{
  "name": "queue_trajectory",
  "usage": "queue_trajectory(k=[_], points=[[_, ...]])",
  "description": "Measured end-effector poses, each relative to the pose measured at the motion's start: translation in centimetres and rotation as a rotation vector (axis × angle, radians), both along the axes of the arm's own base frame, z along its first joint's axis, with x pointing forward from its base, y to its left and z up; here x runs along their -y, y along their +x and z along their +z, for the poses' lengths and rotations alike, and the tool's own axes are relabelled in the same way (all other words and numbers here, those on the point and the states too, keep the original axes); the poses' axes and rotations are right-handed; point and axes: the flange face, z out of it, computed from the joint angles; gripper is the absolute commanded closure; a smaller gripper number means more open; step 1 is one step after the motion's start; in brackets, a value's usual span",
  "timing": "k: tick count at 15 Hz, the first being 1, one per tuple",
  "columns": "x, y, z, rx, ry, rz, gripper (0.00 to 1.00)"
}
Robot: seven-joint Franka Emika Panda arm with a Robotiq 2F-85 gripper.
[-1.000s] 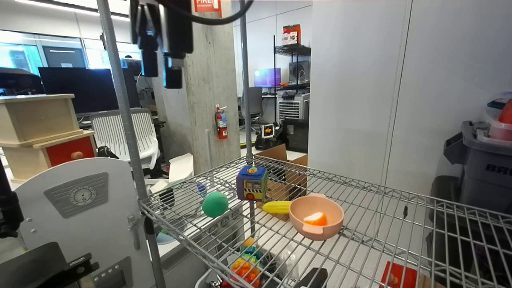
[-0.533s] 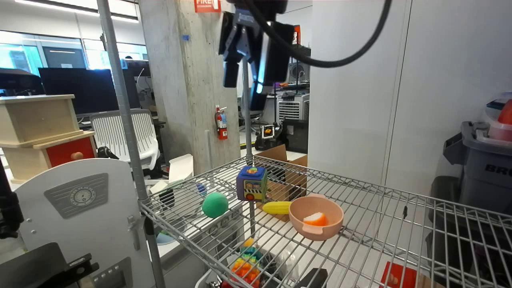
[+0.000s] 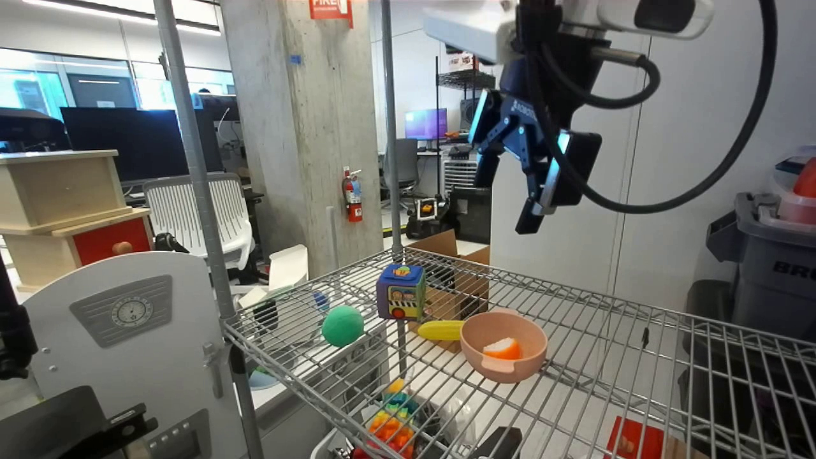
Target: Remove the plush toy in the bowl and put the other toys in the bowl
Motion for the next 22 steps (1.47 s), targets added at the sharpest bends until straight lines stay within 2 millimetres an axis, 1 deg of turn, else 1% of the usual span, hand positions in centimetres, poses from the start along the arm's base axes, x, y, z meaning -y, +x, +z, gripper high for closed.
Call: queue_trajectory(k=[3,5,7,9,11,15,18,22], points=[[-0.1,3.9,-2.3,-0.010,-0.015,-0.051,0.00],[-0.8,6.2,-3.9,-0.021,-0.025,-0.076,0.00],[-1.8,8.1,-5.8,-0.050,-0.035,-0.091,0.00],[-2.8,9.4,-8.1,-0.089,-0.051,-0.100,0.00],[-3.5,10.1,-10.8,-0.135,-0.065,-0.104,0.00],[-3.8,10.7,-15.8,-0.212,-0.082,-0.113,0.00],[-3.9,10.8,-18.0,-0.244,-0.086,-0.116,0.00],[-4.1,11.2,-19.8,-0.259,-0.087,-0.119,0.00]])
